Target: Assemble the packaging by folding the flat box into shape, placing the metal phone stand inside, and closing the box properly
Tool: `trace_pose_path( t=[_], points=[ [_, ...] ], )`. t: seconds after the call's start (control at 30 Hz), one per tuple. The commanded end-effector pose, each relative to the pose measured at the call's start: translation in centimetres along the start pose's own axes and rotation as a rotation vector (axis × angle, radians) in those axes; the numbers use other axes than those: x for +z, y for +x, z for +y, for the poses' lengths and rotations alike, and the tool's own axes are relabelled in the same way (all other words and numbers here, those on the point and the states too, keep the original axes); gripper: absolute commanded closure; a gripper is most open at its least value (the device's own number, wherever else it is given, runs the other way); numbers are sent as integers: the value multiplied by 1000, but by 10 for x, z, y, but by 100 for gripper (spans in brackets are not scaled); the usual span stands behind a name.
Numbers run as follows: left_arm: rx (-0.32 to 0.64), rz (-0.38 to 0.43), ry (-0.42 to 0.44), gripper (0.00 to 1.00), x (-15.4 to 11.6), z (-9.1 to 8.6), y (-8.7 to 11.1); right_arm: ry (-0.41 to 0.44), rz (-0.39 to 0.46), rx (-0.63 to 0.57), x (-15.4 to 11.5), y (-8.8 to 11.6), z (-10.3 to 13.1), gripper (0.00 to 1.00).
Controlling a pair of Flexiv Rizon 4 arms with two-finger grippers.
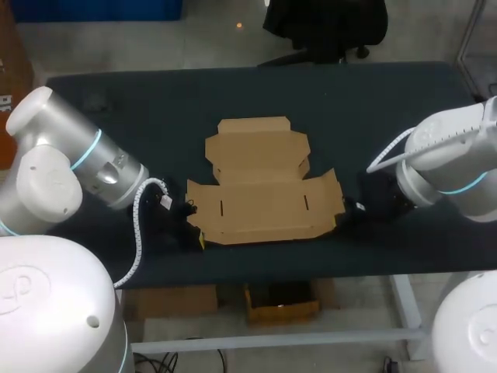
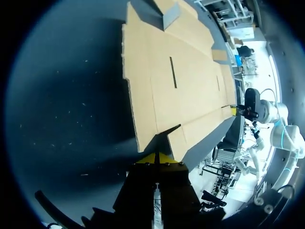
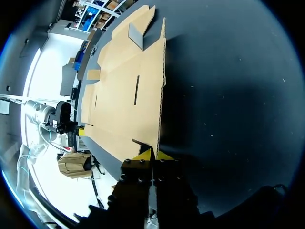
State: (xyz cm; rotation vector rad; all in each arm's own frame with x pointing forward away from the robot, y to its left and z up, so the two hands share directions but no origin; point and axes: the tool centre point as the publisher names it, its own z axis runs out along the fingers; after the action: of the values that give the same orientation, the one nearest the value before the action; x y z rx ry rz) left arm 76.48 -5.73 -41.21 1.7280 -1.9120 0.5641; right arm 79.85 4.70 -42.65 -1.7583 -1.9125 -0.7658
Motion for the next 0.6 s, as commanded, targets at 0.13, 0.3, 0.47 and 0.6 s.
trace_pose_path(
  t=[0.13,0.3,0.47,0.6],
  points=[
    [4,7,-10,100,6,-5,5,0,18,-3,-1,-1,0,100],
    [12,2,-5,100,5,-6,8,0,18,-5,-1,0,0,100],
    [19,-14,-1,100,5,-7,11,1,19,-8,0,3,1,100],
    [22,-20,-2,100,5,-8,12,1,19,-10,0,5,2,100]
  ],
)
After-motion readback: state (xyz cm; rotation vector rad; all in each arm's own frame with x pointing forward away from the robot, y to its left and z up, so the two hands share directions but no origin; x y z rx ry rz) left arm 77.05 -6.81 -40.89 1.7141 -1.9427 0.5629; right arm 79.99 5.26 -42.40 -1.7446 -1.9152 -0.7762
